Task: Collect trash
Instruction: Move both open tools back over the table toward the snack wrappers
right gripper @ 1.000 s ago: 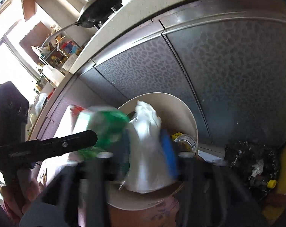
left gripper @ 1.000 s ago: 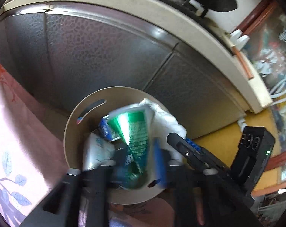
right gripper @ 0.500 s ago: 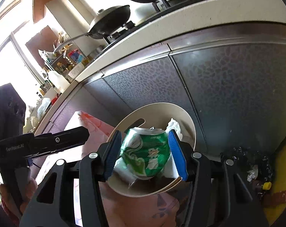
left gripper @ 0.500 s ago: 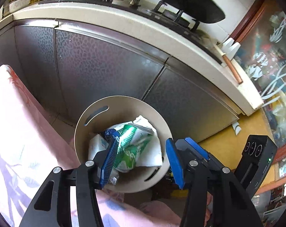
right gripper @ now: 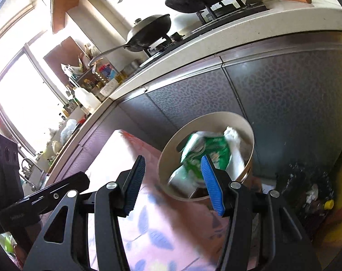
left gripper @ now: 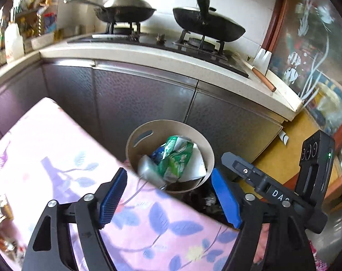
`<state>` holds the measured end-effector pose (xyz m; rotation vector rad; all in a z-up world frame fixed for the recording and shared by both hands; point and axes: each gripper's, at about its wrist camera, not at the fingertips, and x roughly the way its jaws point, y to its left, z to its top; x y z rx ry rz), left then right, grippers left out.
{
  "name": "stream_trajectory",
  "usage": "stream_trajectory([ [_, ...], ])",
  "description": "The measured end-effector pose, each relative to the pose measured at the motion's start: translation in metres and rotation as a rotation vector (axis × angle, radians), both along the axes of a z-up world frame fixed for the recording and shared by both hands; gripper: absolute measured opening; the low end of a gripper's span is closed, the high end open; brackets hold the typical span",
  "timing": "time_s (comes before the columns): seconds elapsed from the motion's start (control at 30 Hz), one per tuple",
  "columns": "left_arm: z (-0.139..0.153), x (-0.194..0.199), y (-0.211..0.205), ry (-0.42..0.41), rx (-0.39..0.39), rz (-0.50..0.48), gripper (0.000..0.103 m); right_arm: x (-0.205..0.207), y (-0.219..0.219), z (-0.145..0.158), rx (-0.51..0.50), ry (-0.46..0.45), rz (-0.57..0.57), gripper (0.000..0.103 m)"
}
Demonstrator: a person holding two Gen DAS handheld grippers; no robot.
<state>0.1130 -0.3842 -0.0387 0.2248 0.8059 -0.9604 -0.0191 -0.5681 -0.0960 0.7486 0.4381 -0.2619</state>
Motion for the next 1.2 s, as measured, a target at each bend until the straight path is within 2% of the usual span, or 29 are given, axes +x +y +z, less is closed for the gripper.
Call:
stream_trajectory([
  [0.3,0.020,-0.030,0.058,-0.116,-0.014,0.030,0.100,-0.031,0.054,0.004,0.052,-0.026,0.015,0.054],
  [0.57,0.023,-0.050,0.099,-0.269,0.077,0.118,0.099,-0.044,0.103,0.017,0.019,-0.018,0.053,0.056],
  [0.83,0.022,-0.045,0.153,-0.253,0.048,0.222,0.099,-0.046,0.140,0.025,-0.017,0.006,0.107,0.058],
  [1.2,0.016,-0.042,0.195,-0.260,0.060,0.306,0.099,-0.039,0.176,0.036,-0.044,0.014,0.173,0.059],
])
